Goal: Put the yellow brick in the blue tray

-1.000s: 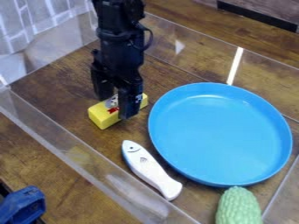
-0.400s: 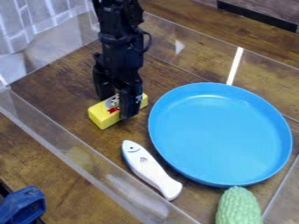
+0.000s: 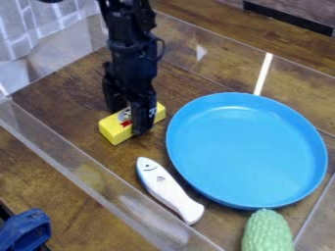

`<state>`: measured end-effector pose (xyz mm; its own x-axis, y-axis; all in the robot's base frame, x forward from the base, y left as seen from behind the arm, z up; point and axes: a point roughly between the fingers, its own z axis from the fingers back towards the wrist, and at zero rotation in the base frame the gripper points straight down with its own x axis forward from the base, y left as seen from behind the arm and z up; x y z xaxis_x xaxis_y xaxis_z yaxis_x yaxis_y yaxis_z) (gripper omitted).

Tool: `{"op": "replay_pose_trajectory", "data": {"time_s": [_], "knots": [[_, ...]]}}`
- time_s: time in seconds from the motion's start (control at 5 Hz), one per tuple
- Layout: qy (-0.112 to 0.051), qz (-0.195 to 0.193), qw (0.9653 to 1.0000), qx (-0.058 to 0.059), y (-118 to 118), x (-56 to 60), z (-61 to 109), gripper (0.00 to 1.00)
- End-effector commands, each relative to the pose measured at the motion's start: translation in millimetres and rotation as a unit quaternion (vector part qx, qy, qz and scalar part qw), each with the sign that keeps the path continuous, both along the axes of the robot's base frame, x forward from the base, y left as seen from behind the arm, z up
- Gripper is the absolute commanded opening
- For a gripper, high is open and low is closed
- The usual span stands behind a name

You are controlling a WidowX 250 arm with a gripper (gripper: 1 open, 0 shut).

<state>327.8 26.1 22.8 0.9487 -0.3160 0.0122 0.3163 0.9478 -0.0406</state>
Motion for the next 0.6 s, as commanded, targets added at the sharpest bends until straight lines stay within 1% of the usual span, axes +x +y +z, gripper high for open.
{"op": "replay_pose_trajectory", "data": {"time_s": [0.0, 0.4], "knots": [[-0.025, 0.007, 0.9997, 0.003, 8, 9.4, 9.4, 0.00], [-0.023, 0.010, 0.9995, 0.017, 8, 11.2, 21.6, 0.00]]}}
